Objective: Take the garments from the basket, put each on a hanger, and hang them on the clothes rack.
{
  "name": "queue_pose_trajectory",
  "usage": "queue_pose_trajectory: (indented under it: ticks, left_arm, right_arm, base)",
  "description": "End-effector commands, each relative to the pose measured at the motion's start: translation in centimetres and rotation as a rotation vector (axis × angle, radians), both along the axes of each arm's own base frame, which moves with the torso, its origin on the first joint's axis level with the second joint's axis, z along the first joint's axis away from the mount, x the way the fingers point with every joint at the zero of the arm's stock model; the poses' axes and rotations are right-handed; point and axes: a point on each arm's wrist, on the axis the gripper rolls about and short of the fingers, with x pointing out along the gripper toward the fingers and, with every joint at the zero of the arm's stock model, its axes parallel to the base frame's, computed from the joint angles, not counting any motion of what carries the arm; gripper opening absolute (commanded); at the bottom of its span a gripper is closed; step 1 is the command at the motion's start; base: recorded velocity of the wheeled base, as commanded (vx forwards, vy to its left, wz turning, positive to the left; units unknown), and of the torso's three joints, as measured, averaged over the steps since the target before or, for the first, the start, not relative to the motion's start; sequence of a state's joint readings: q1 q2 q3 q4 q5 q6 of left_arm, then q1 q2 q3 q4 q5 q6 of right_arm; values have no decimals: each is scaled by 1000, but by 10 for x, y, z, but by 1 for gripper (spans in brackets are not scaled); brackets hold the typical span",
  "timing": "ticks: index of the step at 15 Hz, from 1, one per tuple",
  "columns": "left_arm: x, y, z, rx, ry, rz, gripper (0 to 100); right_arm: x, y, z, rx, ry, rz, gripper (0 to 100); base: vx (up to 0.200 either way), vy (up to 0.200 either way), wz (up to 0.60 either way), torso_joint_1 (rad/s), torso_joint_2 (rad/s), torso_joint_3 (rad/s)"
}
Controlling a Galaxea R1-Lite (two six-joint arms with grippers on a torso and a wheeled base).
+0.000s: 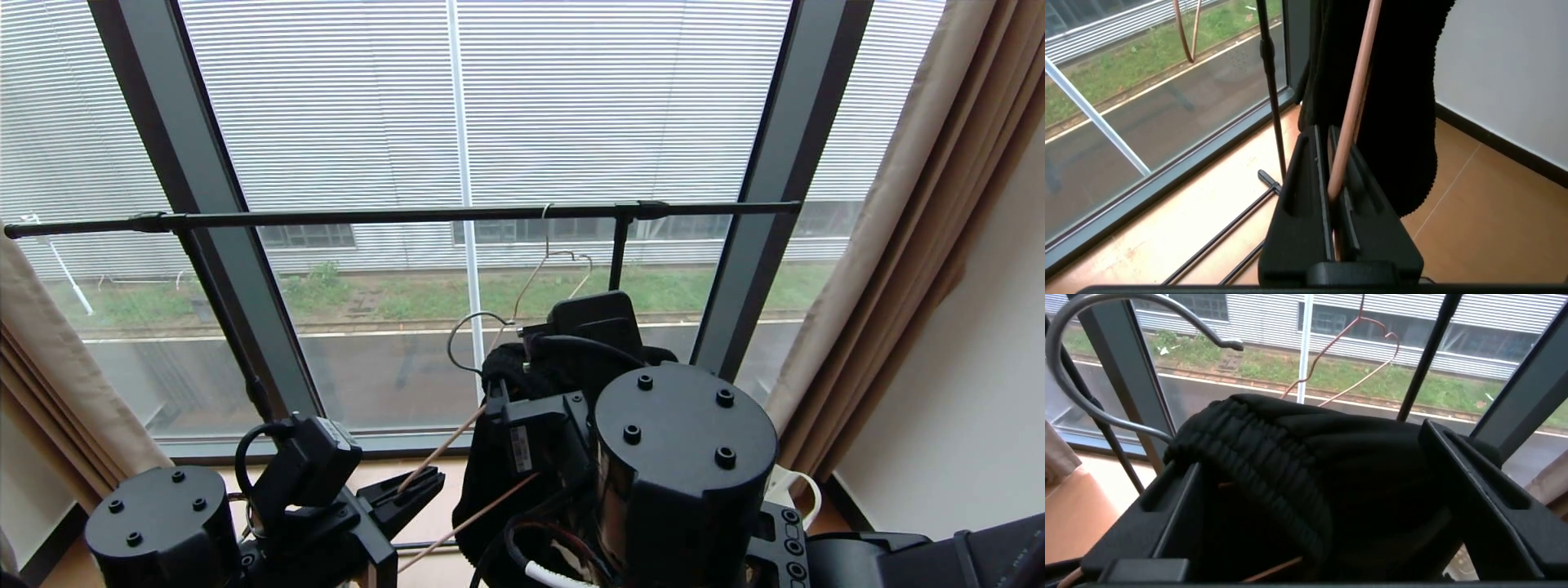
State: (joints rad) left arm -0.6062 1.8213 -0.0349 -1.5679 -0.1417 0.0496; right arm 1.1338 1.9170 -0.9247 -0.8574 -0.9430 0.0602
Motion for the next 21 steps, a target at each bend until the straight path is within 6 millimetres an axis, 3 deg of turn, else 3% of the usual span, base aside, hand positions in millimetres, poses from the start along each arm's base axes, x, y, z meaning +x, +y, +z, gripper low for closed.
queue_pose_trajectory:
  ticks: [1,11,16,21]
  left_arm:
    - [0,0,1,-3,-4,1,0]
    - [5,-1,5,-24,-21,41,0]
    - [7,1,6,-26,-26,57,0]
    - [8,2,5,-26,-26,63,0]
  right_arm:
    - [-1,-3,1,0,0,1,100]
    - [-1,-10,-3,-20,10,-8,100]
    - [14,-19,-5,-32,15,-57,100]
    - [7,-22,2,-31,10,-43,100]
  base:
    - [0,0,0,0,0,0]
    - [0,0,0,0,0,0]
    - [0,0,0,0,0,0]
    - [0,0,0,0,0,0]
